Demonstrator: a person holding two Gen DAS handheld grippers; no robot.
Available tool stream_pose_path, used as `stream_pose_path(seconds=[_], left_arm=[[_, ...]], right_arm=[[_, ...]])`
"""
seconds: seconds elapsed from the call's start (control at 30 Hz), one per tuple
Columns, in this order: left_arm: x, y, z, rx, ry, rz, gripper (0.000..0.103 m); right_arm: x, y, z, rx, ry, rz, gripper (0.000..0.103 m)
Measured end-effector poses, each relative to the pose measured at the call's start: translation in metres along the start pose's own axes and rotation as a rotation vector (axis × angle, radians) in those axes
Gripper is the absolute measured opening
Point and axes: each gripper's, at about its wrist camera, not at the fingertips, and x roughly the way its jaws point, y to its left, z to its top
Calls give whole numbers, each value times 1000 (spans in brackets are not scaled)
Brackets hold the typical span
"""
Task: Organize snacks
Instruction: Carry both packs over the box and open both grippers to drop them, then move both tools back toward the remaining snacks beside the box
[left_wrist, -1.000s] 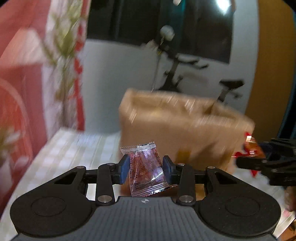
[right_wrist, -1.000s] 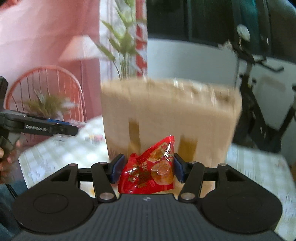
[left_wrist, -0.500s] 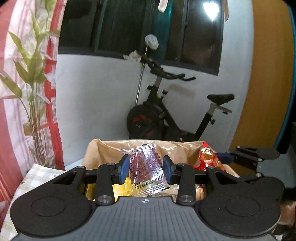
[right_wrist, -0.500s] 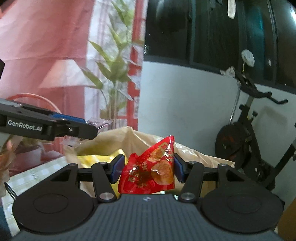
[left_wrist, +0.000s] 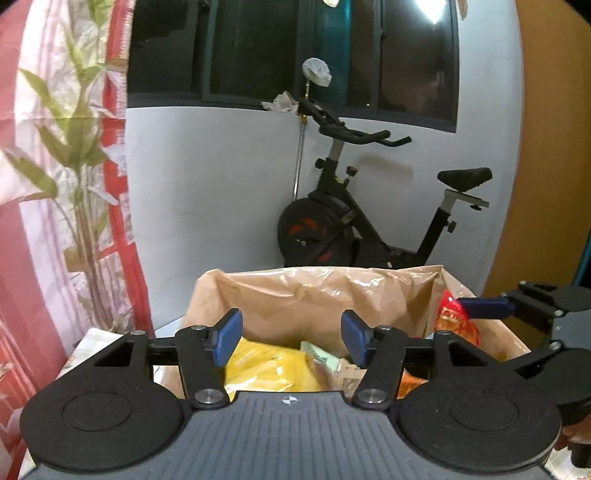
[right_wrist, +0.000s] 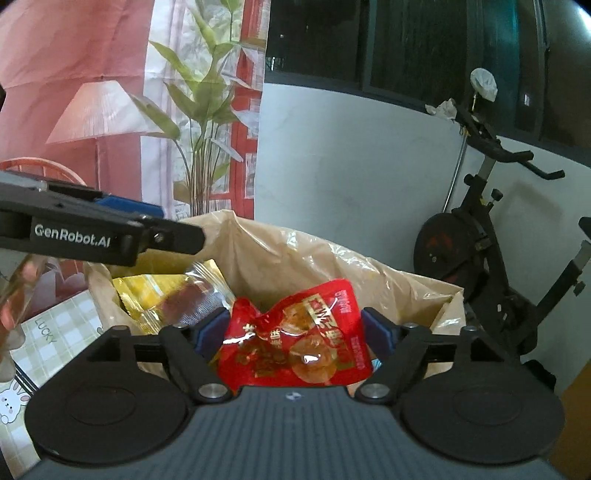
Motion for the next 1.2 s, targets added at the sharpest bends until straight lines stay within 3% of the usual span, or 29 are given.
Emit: stream_pose_path(seconds=[0.33,0.6,0.9,1.2], left_arm=[[-60,31,-12,-34,-20,9,68],[-96,53,-57,-93,17,19,69],[-89,61,-110,-189,135,27,69],[-93,58,-105,-189,100,22,69]], right_arm=[[-47,13,-6,-34,-68,60,80],[-82,23,-28,-32,-50,161,81],[-88,36,-64,-40,-10,193,81],[-92,33,-35,-57,-108,165,80]])
